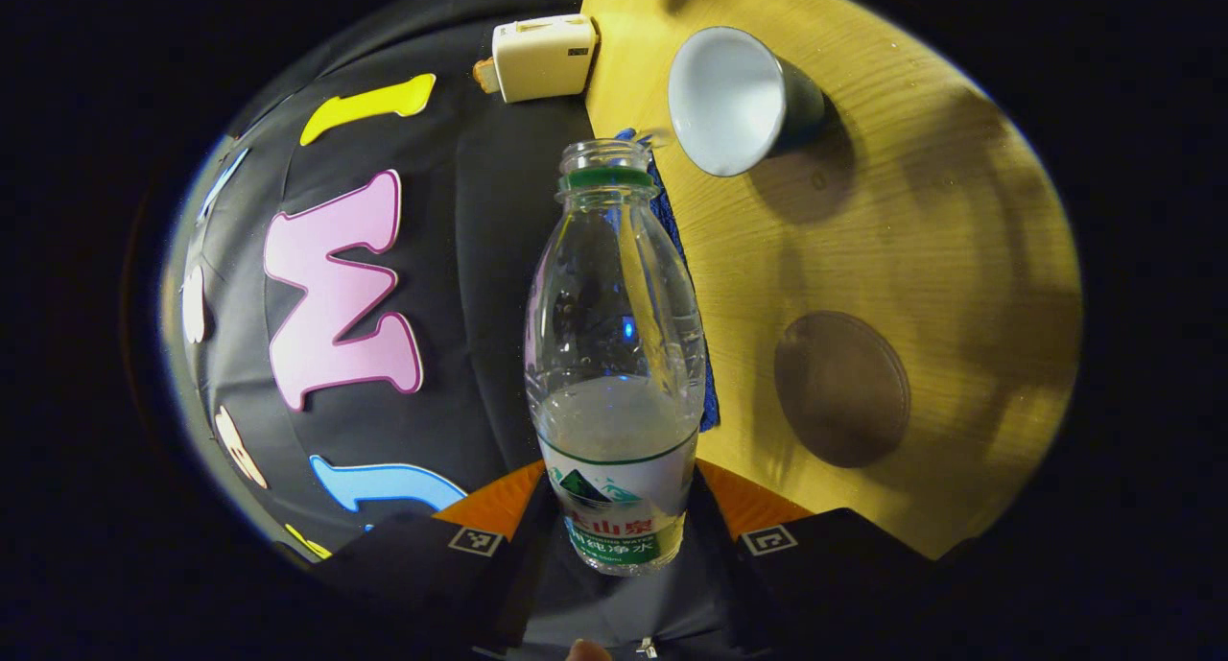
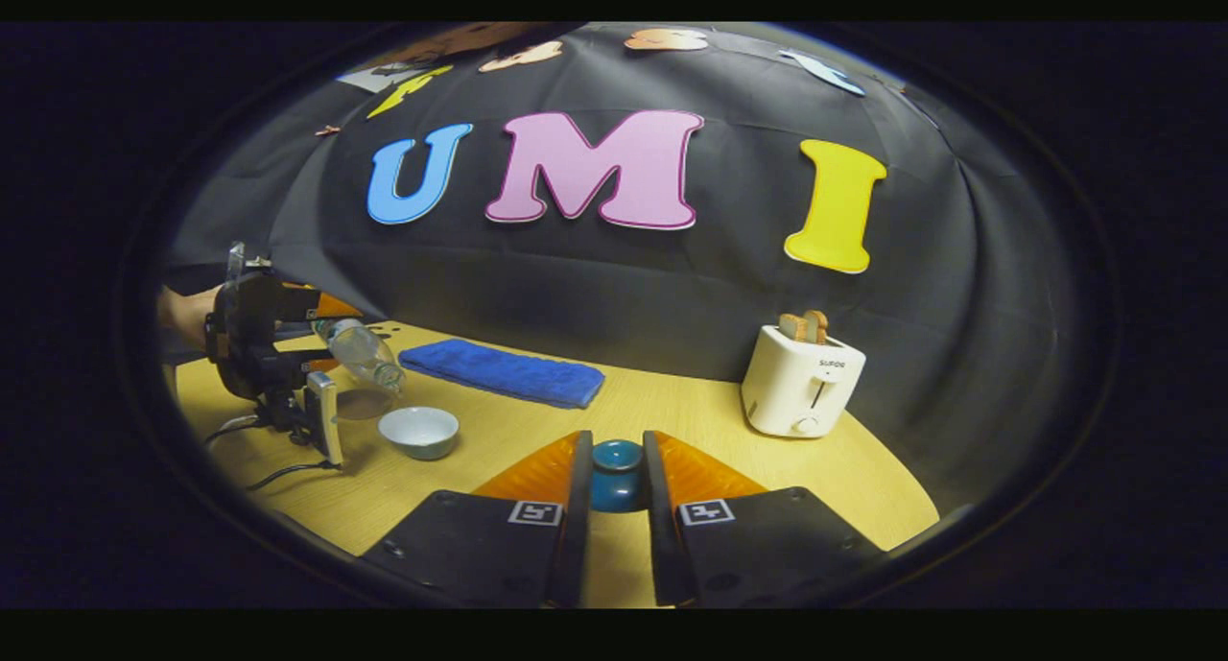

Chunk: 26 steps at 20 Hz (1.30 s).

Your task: Open the teacup lid with one hand, grasp the water bottle and pour water into the teacup with the other hand; after pouring, place the water bottle on the coaster and then close the teacup lid.

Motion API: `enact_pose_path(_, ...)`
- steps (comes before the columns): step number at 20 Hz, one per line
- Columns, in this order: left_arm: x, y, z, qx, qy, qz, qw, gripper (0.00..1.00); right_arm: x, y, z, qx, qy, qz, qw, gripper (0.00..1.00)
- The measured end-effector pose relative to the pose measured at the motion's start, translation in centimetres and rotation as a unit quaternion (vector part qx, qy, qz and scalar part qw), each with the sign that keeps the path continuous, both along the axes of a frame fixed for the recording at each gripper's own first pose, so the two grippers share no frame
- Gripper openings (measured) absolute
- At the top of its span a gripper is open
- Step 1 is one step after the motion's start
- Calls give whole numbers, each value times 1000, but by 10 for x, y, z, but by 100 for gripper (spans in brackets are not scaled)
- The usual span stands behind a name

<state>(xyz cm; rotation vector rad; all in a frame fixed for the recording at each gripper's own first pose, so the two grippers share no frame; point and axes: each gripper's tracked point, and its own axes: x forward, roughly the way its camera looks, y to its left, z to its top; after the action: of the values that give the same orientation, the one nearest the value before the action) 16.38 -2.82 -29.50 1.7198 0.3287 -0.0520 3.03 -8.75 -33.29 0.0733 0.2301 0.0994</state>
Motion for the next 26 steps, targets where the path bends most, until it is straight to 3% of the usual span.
enact_pose_path(2,1,0,1,8,-2,-3,1000,75,0,-2,-1,-1,0,1,1000,34)
enact_pose_path(4,2,0,3,15,-3,-5,1000,75,-1,-2,0,-1,-1,1,1000,24)
enact_pose_path(7,1,0,5,28,-7,-8,1000,75,-2,-4,2,-8,-5,0,1000,33)
enact_pose_path(8,1,1,7,33,-9,-10,999,75,-3,-3,3,-10,-8,0,1000,29)
enact_pose_path(14,5,-1,18,58,-20,-25,998,75,-7,-2,4,-11,-10,4,1000,29)
enact_pose_path(15,6,-1,18,61,-21,-26,998,75,-8,-1,4,-12,-11,6,1000,34)
enact_pose_path(21,7,-3,23,87,-32,-39,995,75,-9,-1,6,-18,-16,14,1000,34)
enact_pose_path(22,7,-3,24,93,-33,-40,994,75,-9,-1,6,-17,-16,15,1000,29)
enact_pose_path(24,7,-4,28,103,-37,-42,993,75,-8,-2,5,-16,-17,16,1000,29)
enact_pose_path(25,8,-5,30,106,-39,-42,993,75,-8,-3,5,-15,-18,17,1000,34)
enact_pose_path(26,8,-6,33,109,-39,-43,992,75,-9,-3,5,-17,-19,17,1000,29)
